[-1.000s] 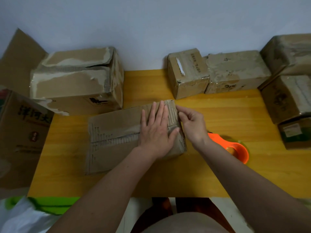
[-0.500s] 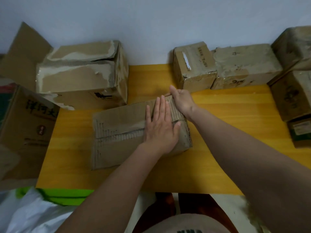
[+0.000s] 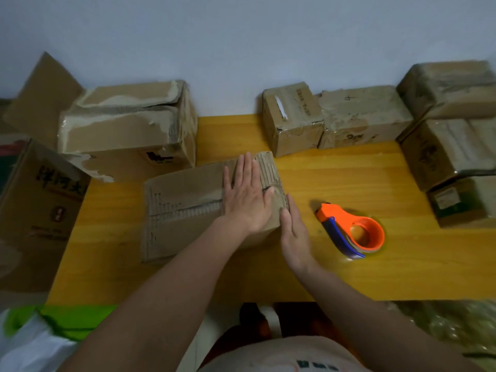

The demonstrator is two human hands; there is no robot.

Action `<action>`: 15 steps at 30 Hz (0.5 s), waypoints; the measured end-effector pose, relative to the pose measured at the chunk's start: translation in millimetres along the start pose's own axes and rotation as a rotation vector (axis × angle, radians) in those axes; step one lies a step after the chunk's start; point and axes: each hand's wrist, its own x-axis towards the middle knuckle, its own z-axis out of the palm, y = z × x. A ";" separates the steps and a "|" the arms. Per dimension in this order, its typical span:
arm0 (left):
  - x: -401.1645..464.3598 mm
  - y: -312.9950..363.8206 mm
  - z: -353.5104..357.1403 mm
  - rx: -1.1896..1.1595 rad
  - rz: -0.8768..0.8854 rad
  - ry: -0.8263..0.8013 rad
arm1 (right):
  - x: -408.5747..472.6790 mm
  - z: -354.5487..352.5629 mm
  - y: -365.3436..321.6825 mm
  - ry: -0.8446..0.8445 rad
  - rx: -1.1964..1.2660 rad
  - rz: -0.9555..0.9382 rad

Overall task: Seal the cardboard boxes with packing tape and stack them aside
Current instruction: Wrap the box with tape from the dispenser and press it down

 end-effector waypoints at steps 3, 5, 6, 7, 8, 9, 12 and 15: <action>0.8 -3.0 -5.3 -0.004 0.011 0.014 | 1.1 4.6 1.6 0.067 0.004 -0.006; 2.8 -14.8 -11.9 -0.010 -0.031 0.024 | 6.8 0.1 -1.1 0.071 -0.002 -0.018; 3.2 -23.4 -15.2 -0.019 -0.078 0.022 | 10.6 -2.4 -0.5 0.073 -0.005 -0.017; 2.8 -32.9 -17.4 -0.022 -0.121 0.014 | 13.1 -3.8 0.0 0.084 -0.014 0.000; 0.6 -41.6 -19.3 -0.010 -0.148 0.008 | 14.5 -3.0 0.8 0.108 -0.026 0.037; -2.6 -48.5 -20.4 0.010 -0.158 0.010 | 15.8 -0.9 -0.2 0.149 -0.026 0.094; -11.2 -58.3 -25.0 0.055 -0.188 0.015 | 30.9 7.6 -16.9 0.219 0.078 0.267; -18.3 -67.4 -30.1 0.040 -0.287 -0.022 | 77.1 8.5 -36.8 0.075 0.154 0.371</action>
